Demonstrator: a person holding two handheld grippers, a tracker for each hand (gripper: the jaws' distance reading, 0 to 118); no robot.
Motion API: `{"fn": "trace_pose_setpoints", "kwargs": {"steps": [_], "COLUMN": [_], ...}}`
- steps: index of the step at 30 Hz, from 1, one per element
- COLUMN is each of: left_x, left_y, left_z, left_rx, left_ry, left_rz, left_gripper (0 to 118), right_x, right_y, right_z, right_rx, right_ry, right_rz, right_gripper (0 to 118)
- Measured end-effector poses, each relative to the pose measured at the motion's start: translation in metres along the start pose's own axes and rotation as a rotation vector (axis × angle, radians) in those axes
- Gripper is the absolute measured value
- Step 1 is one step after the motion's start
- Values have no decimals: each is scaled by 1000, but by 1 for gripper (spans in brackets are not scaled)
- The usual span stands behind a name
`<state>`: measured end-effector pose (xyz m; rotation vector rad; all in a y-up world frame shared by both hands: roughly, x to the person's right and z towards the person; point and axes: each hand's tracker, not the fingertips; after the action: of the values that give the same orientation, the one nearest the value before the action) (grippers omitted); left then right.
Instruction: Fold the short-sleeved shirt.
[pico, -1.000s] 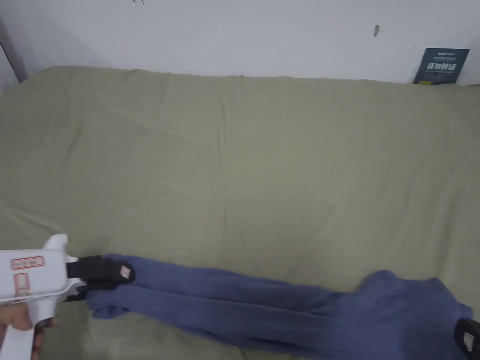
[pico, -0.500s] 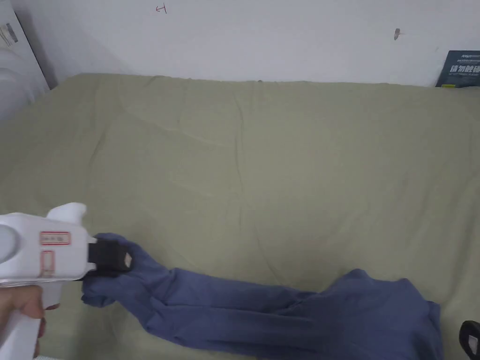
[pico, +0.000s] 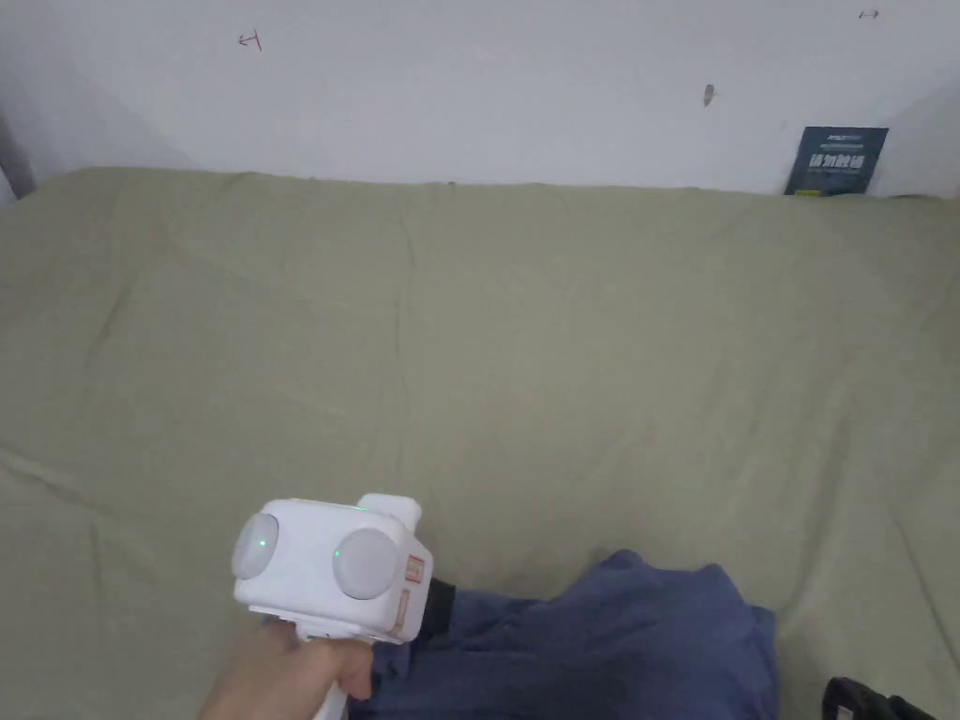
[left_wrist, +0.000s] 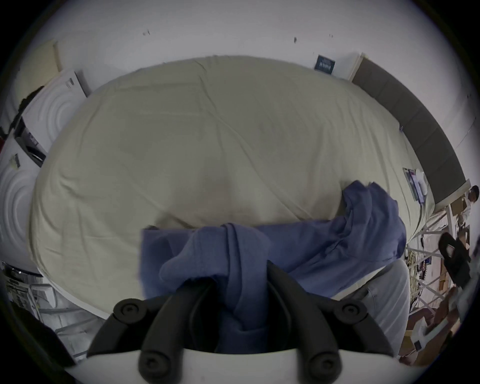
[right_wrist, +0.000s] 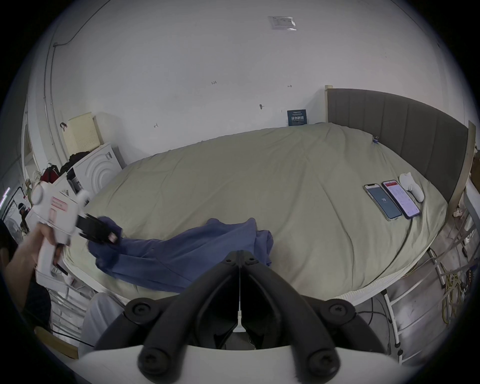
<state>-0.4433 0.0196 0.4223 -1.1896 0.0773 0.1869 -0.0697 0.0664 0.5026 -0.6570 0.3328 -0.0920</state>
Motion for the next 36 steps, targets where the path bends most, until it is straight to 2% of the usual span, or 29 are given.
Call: {"fn": "trace_pose_setpoints", "kwargs": {"steps": [1, 2, 3, 4, 8, 10, 11, 12, 13, 14, 16, 19, 23, 28, 36], "left_x": [6, 9, 12, 17, -12, -35, -48, -62, -78, -91, -111, -120, -83, -34, -58], "left_y": [-1, -1, -2, -4, 5, 4, 2, 0, -4, -7, -10, -12, -30, -22, -27], "left_z": [-10, -15, -14, -3, 37, 61, 72, 83, 87, 86, 70, 40, 3, -46, -42], "left_rx": [-4, -28, 35, -5, 63, 96, 132, 175, 215, 201, 179, 113, 28, -16, 2], "left_ry": [-46, -90, -150, -107, -178, -196, -216, -233, -241, -219, -226, -334, -387, -567, -633], "left_rz": [-29, -29, -4, 3, 57, 93, 116, 140, 185, 194, 267, 325, 304, 297, 356], "left_gripper": [75, 118, 115, 113, 114, 109, 96, 73, 29, 0, 0, 0, 0, 0, 0], "right_x": [2, 3, 5, 6, 10, 8, 7, 6, 4, 2, 0, -4, -6, -1, 3], "right_y": [-1, -2, -2, -3, -3, -3, -3, -3, -3, -3, -4, -6, -7, -6, -7], "right_z": [0, 0, 0, 1, -2, -4, -5, -6, -7, -8, -10, -12, -10, -10, -16], "right_rx": [-3, -7, -14, -16, -28, -31, -32, -33, -34, -36, -41, -54, -57, -67, -87], "right_ry": [-1, -4, -7, -8, -2, 2, 5, 11, 15, 18, 31, 43, 42, 23, 12], "right_rz": [-3, -8, -15, -20, -40, -39, -37, -34, -30, -29, -32, -38, -33, -37, -56], "right_gripper": [2, 2, 2, 2, 2, 2, 2, 2, 2, 2, 2, 2, 2, 2, 2]}}
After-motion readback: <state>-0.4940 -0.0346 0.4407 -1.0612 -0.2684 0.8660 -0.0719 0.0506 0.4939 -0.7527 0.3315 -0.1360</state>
